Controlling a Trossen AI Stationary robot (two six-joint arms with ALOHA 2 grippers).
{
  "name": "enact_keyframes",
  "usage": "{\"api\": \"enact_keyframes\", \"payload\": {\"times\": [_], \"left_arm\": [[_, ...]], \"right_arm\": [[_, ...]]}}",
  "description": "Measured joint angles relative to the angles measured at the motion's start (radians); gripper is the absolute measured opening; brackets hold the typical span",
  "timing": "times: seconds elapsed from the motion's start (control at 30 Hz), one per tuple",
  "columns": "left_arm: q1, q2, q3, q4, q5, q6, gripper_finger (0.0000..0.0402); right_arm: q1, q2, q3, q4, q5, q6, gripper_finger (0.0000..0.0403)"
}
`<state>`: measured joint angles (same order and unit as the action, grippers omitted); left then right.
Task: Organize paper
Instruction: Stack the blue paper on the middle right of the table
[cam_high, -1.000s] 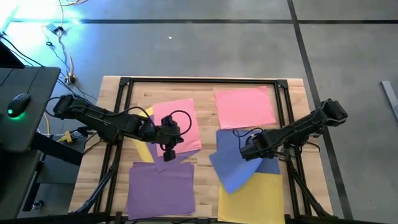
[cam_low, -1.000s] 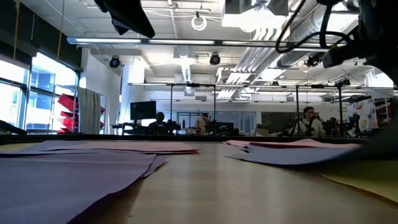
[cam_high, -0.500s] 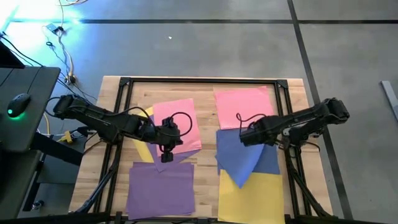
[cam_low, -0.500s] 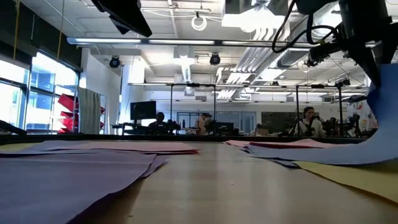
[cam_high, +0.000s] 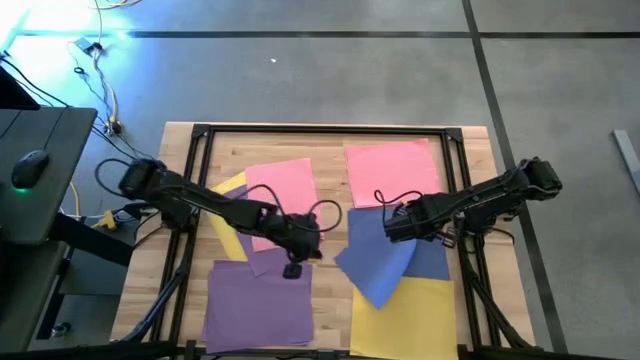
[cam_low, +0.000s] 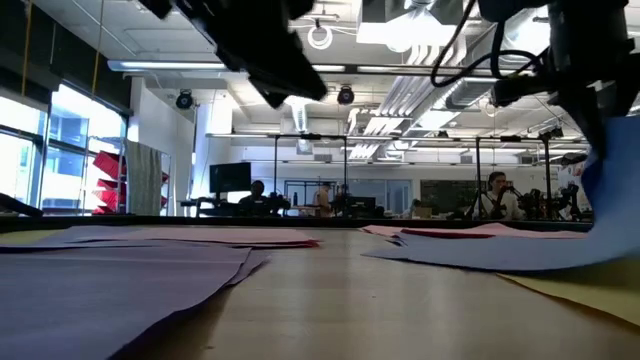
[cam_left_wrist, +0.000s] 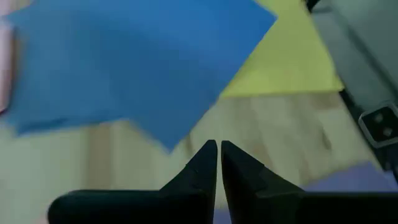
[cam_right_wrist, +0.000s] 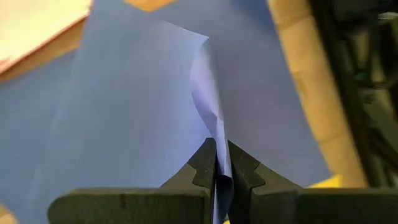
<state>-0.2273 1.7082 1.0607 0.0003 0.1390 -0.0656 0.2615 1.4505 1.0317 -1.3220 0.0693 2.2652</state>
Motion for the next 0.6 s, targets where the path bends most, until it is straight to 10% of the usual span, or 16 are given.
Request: {"api": "enact_keyframes", "payload": {"times": [0.4,0.6], "left_arm": [[-0.002,0.163,0.000,0.200,0.085,0.158,0.0173],[0.006,0.242,0.002,0.207,0.002,0.237,0.0171]], "right_arm": [[0.003,0.000,0.000,0.057,0.051,-0.066,0.0000],[0.003,0.000,0.000,0.089,0.061,-0.101,0.0000]]}}
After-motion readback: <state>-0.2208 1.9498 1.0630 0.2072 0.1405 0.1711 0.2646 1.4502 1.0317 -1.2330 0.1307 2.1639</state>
